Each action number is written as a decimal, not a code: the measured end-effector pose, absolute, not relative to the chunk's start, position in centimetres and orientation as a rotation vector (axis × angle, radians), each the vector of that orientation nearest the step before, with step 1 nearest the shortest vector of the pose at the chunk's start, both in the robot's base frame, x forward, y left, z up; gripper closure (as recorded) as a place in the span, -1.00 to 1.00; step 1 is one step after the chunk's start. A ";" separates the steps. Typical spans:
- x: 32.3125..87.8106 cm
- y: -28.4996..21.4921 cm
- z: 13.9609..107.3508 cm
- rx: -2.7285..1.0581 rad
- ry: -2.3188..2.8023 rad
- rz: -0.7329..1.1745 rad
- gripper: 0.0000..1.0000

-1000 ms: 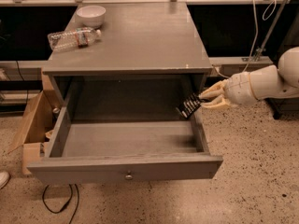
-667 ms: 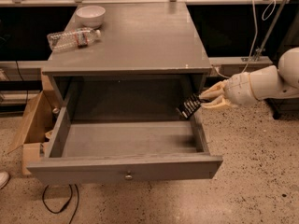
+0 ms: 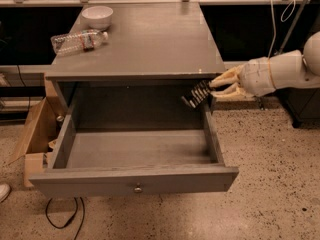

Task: Pick rxbar chocolate from top drawer and place on counter

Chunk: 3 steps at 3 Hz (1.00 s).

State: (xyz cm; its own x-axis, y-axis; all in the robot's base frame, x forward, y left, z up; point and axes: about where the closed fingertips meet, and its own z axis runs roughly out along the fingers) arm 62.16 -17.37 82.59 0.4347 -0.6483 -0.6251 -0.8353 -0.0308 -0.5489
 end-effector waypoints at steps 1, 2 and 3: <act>63.9 -16.8 87.7 -1.723 1.196 0.202 1.00; 66.5 -16.7 91.1 -1.645 1.167 0.164 1.00; 70.6 -16.7 92.2 -1.531 1.205 0.164 1.00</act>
Offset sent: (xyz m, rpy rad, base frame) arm 0.0765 -0.0001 0.1324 0.1618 -0.2272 -0.0863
